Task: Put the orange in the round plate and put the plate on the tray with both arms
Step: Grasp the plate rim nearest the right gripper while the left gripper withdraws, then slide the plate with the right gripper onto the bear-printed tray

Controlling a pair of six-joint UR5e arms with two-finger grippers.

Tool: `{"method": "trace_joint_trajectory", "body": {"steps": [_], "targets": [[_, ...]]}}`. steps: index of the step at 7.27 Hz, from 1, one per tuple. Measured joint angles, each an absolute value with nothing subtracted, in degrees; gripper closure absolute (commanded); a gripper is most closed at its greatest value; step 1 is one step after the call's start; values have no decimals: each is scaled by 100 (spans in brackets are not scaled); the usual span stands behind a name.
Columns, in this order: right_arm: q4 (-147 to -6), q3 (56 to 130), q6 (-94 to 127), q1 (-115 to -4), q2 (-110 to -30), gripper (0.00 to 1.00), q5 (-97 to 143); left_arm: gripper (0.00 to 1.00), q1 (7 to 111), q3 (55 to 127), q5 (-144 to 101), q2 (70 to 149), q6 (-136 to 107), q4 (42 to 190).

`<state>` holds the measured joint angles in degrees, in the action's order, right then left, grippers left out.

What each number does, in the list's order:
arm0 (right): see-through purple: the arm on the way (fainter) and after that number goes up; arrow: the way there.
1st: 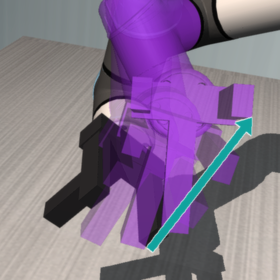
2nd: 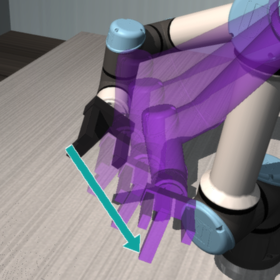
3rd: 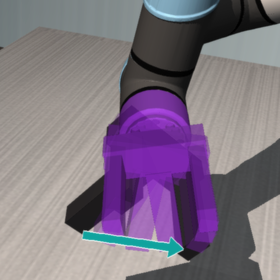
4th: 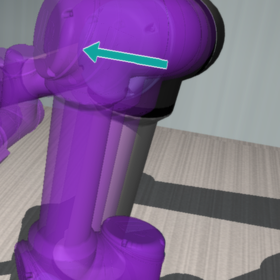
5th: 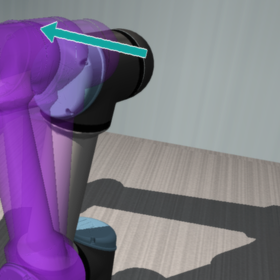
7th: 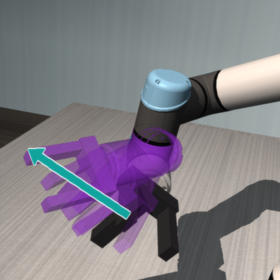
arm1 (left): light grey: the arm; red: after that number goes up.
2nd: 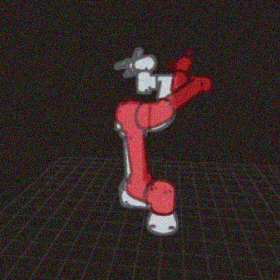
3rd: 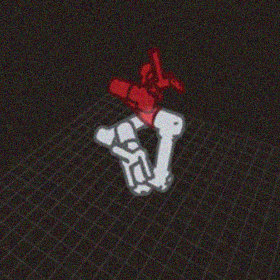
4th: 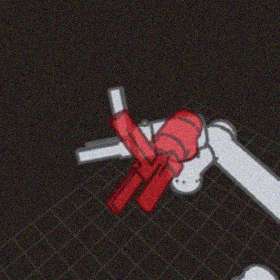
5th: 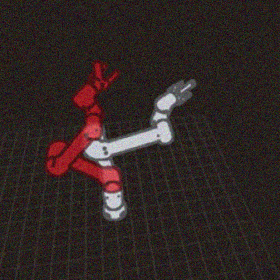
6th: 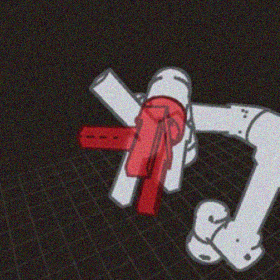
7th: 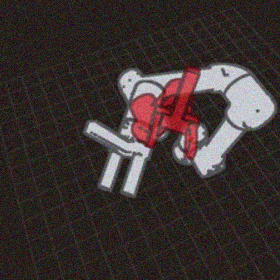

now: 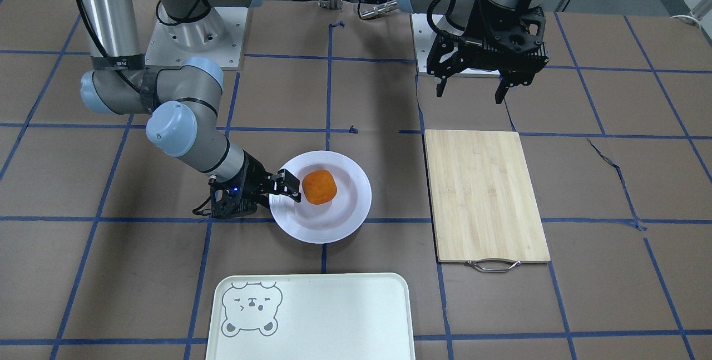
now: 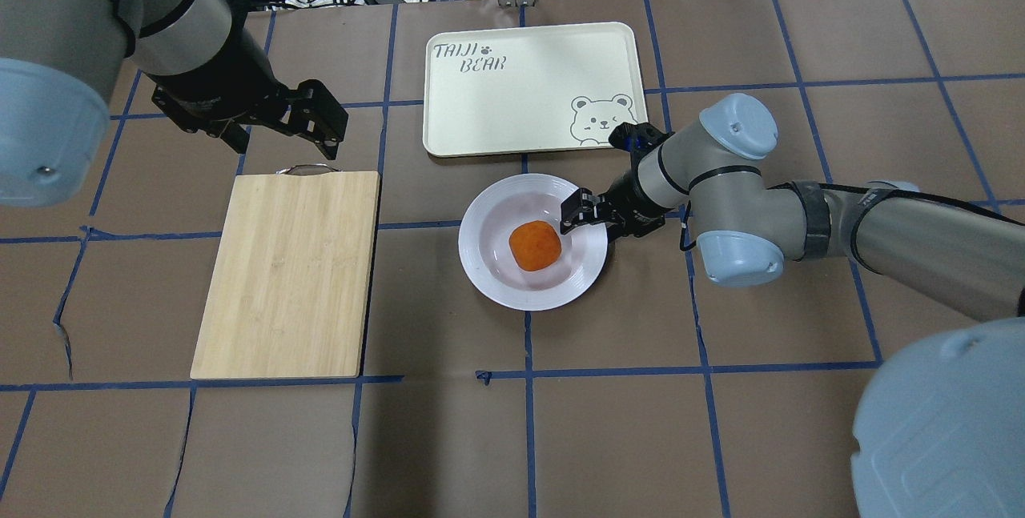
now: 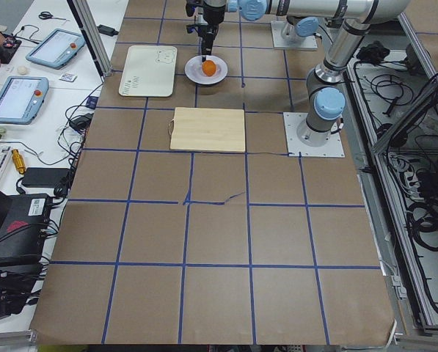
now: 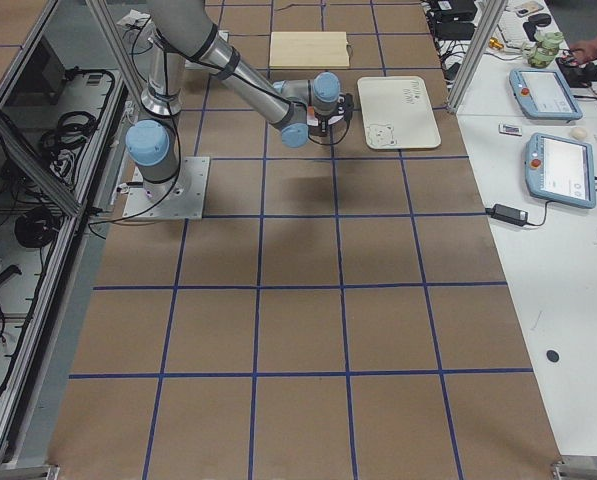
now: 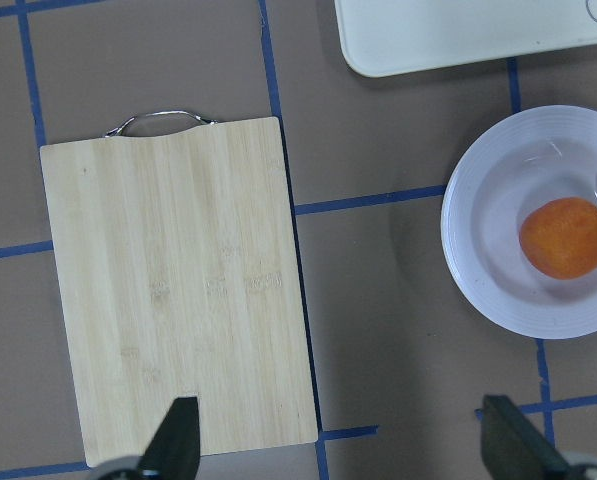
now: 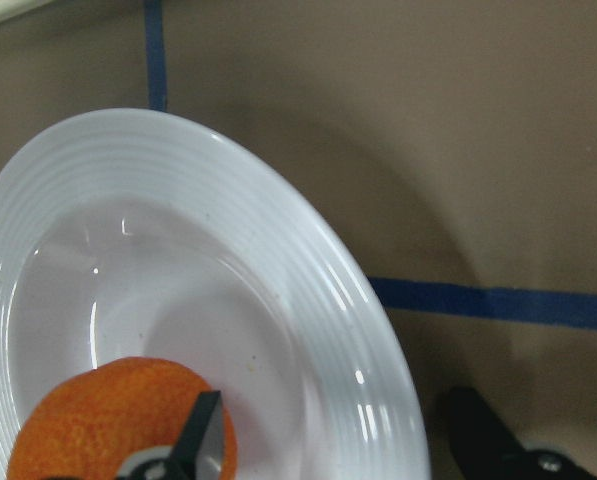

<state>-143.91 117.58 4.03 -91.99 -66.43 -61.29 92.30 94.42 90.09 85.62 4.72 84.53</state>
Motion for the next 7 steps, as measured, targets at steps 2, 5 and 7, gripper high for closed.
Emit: {"method": "trace_joint_trajectory", "body": {"steps": [2, 5, 7], "targets": [[-14412, 11788, 404, -9207, -6593, 69, -6121, 0, 9231, 9433, 8998, 8558, 471, 8457], [-14427, 11786, 404, -9221, -6594, 89, -6138, 0, 9229, 9431, 9008, 8543, 479, 8461], [-14408, 11750, 396, -9227, -6616, 94, -6169, 0, 9219, 9452, 9011, 8530, 490, 8464]]}}
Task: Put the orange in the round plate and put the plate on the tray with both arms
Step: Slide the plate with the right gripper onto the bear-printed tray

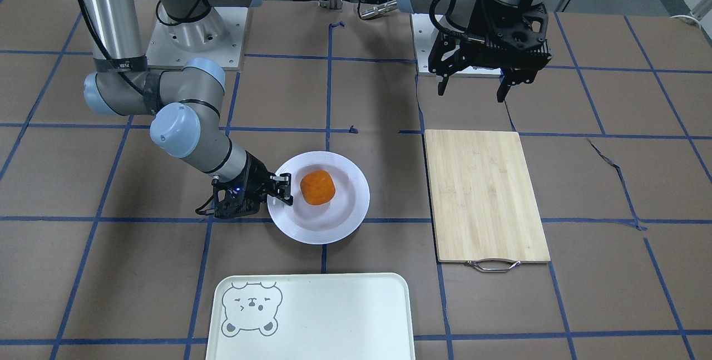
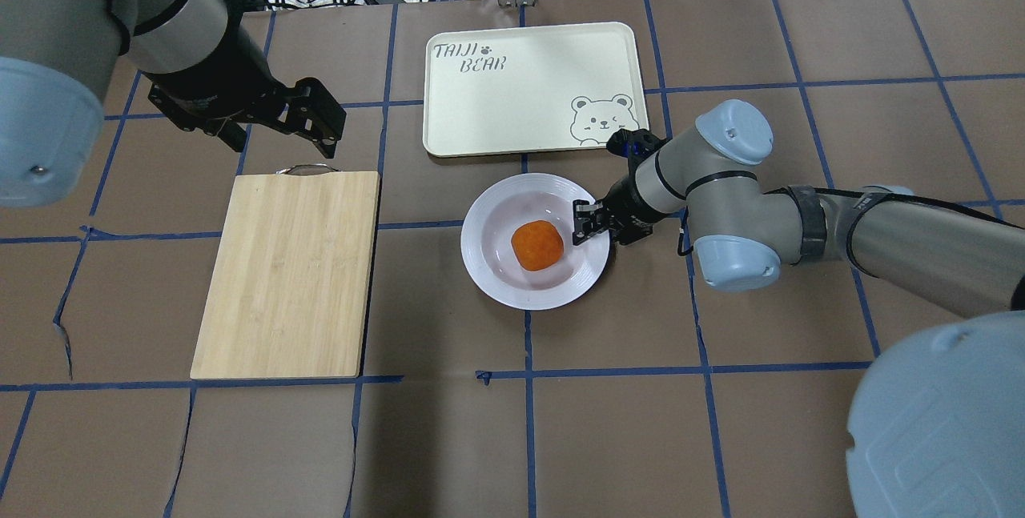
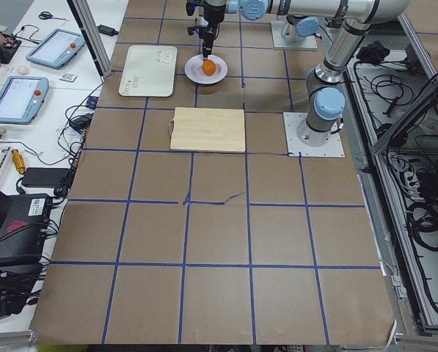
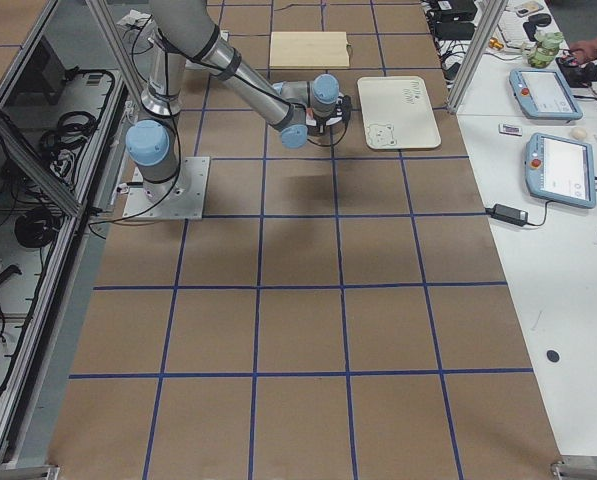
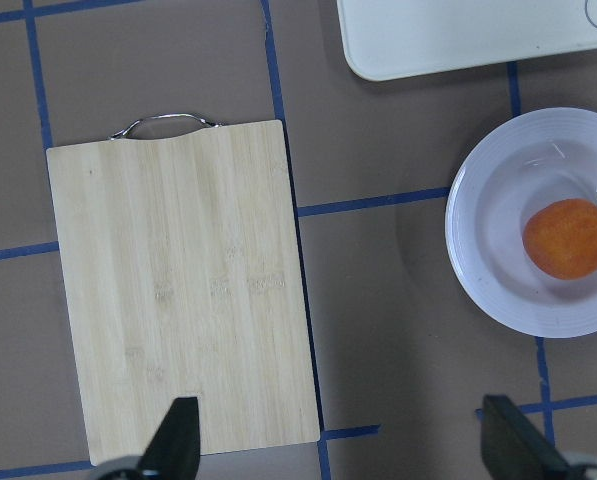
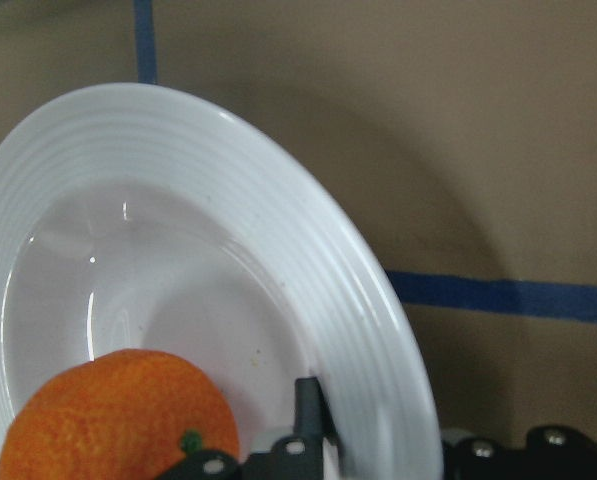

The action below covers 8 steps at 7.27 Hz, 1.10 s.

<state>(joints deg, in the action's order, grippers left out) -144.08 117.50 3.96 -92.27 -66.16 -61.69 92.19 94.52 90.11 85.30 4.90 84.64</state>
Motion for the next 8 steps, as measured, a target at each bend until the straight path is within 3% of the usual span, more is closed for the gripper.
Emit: {"method": "trace_joint_trajectory", "body": {"steps": [2, 8], "targets": [[-14389, 11663, 453, -9226, -6637, 100, -6179, 0, 9219, 9477, 9016, 8526, 492, 8464], [-13728, 10378, 1421, -9156, -6585, 100, -6163, 0, 9209, 9435, 9018, 8533, 481, 8630]]}}
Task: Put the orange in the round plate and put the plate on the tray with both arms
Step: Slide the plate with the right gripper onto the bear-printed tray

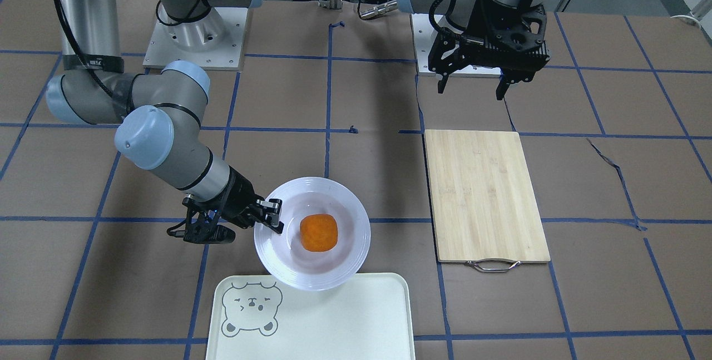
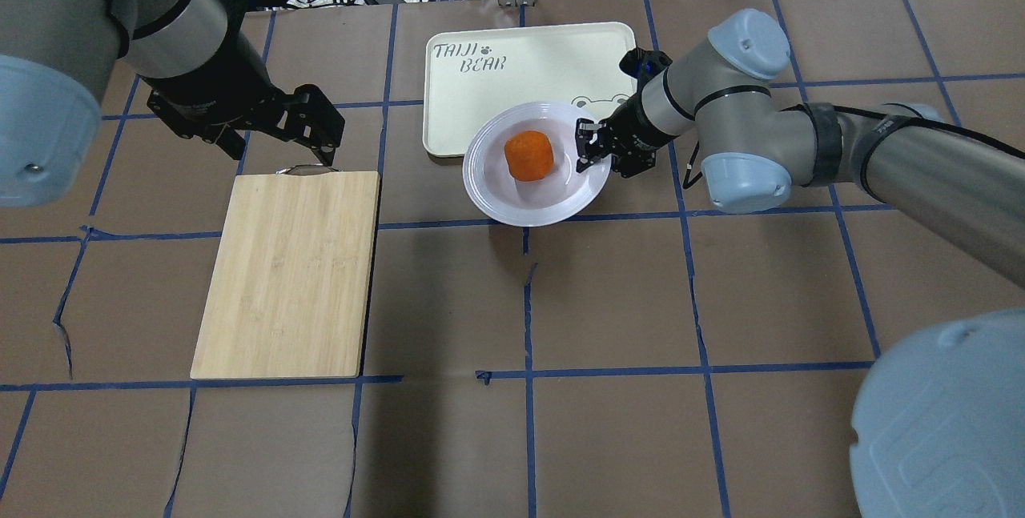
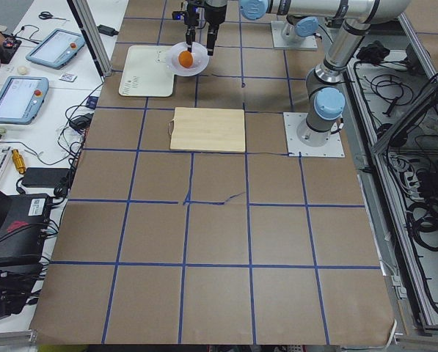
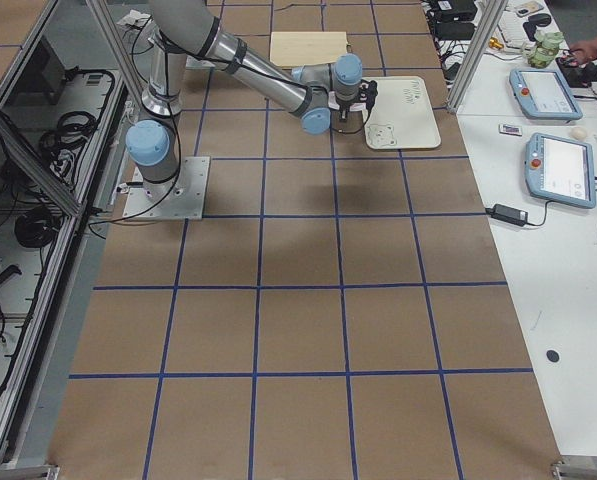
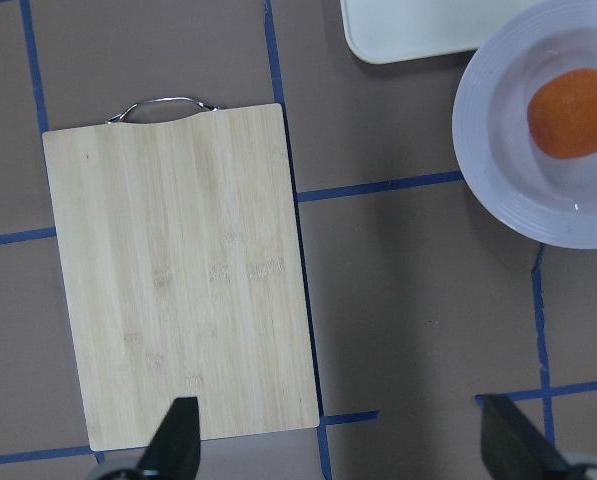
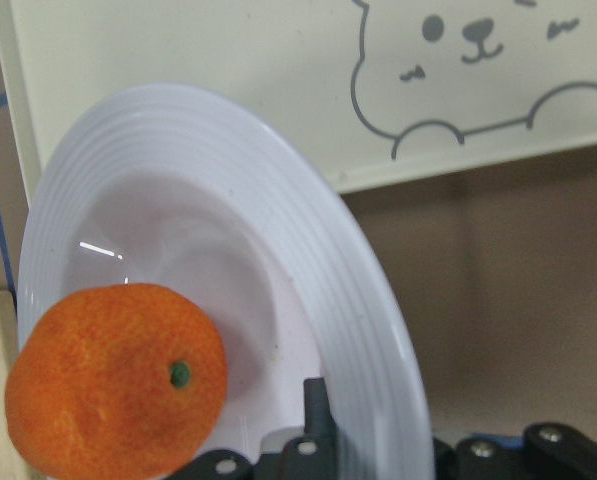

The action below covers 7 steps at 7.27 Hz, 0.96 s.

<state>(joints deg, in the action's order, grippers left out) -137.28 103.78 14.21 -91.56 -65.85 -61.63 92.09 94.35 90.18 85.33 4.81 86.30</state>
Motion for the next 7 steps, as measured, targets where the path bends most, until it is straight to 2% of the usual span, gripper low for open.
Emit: {"method": "trace_joint_trajectory", "body": {"steps": [2, 4, 6, 7], "targets": [[-13723, 9465, 1824, -9138, -6082, 100, -6151, 0, 9204, 9438, 9018, 8537, 479, 8666], [-13743, 8298, 2158, -9133, -5247, 100, -6150, 0, 9184, 9435, 9018, 8542, 479, 8737], [-13865, 7833, 2278, -9132, -4700, 99, -6167, 0, 9171, 9428, 9017, 8542, 477, 8798], [-13906, 7779, 2294, -9132, -4596, 92, -6191, 0, 9168, 9425, 9018, 8538, 479, 8860]]}}
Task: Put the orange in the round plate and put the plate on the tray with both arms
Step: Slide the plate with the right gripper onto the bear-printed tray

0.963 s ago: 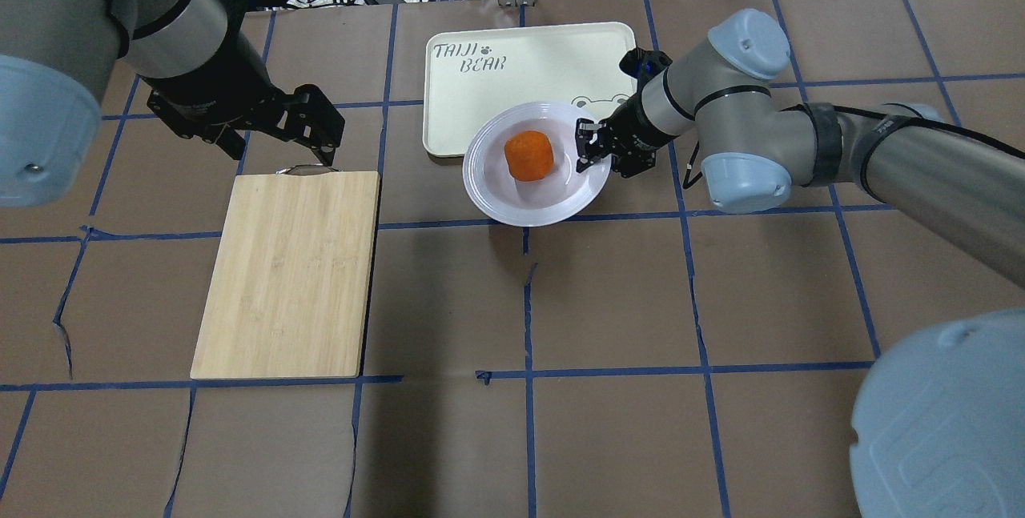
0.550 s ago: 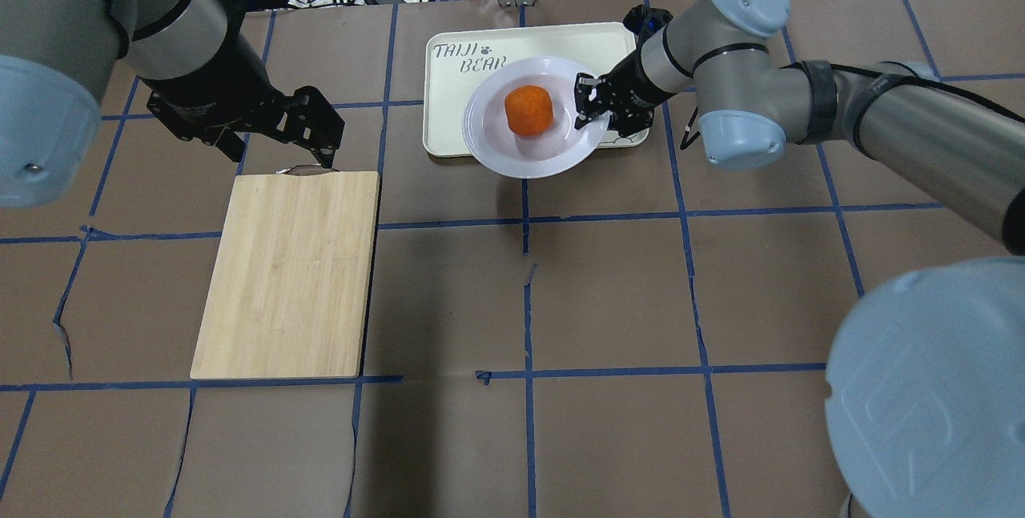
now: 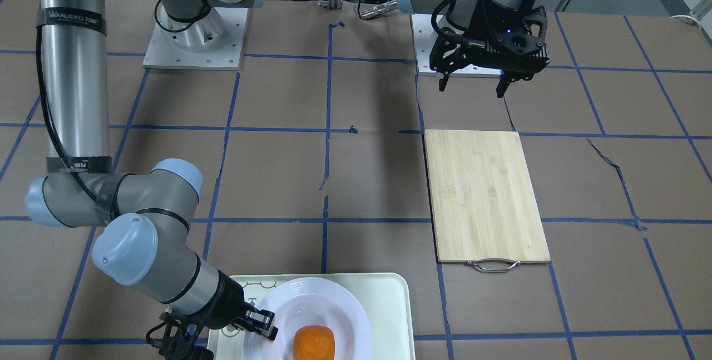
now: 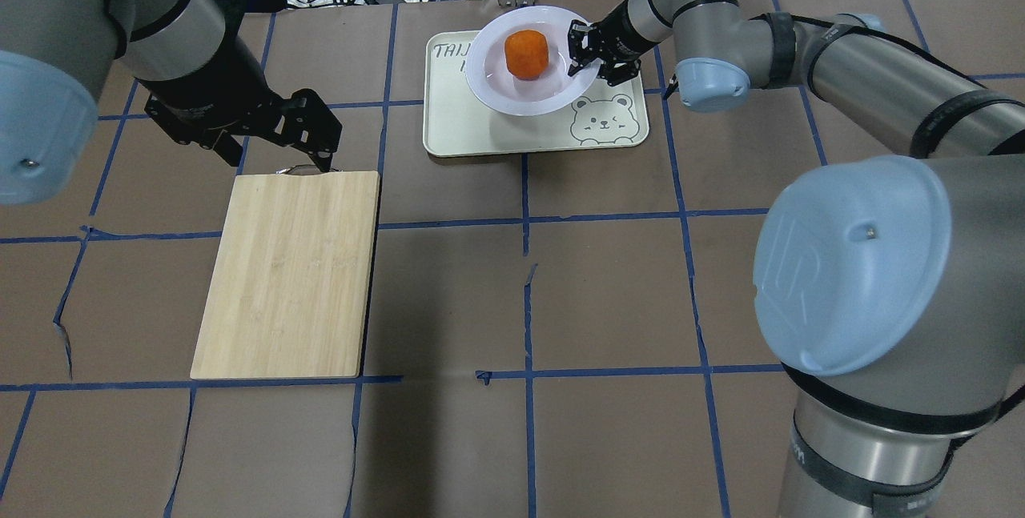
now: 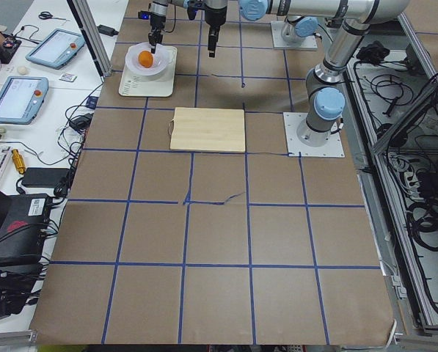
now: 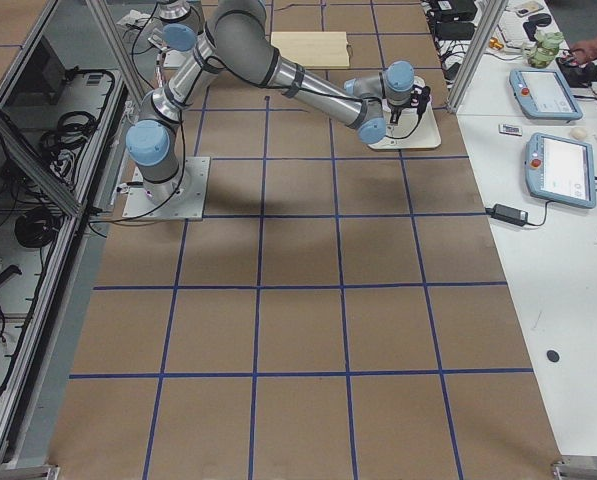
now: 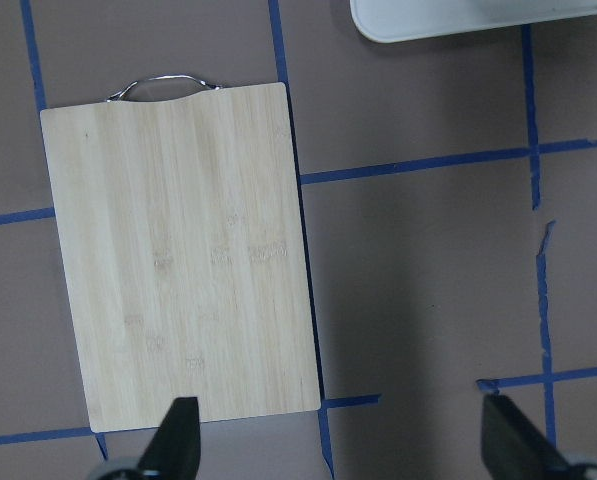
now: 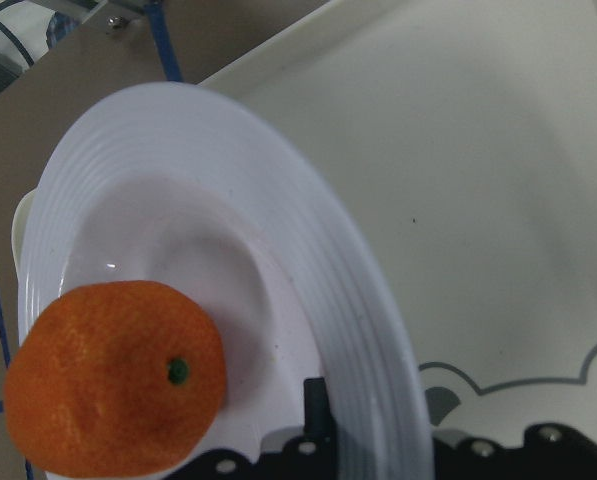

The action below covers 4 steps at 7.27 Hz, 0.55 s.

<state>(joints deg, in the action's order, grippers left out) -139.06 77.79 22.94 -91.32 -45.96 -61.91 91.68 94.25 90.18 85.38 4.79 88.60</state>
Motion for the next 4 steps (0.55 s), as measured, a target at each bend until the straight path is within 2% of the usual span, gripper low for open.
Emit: {"method": "trace_joint_trajectory", "body": {"steps": [2, 4], "targets": [[-13928, 7782, 2302, -9132, -4536, 85, -6232, 0, 9167, 9417, 9023, 8535, 471, 8928], [-13933, 7806, 2297, -9086, -4530, 52, -6246, 0, 9167, 9418, 9026, 8534, 454, 8962]]}}
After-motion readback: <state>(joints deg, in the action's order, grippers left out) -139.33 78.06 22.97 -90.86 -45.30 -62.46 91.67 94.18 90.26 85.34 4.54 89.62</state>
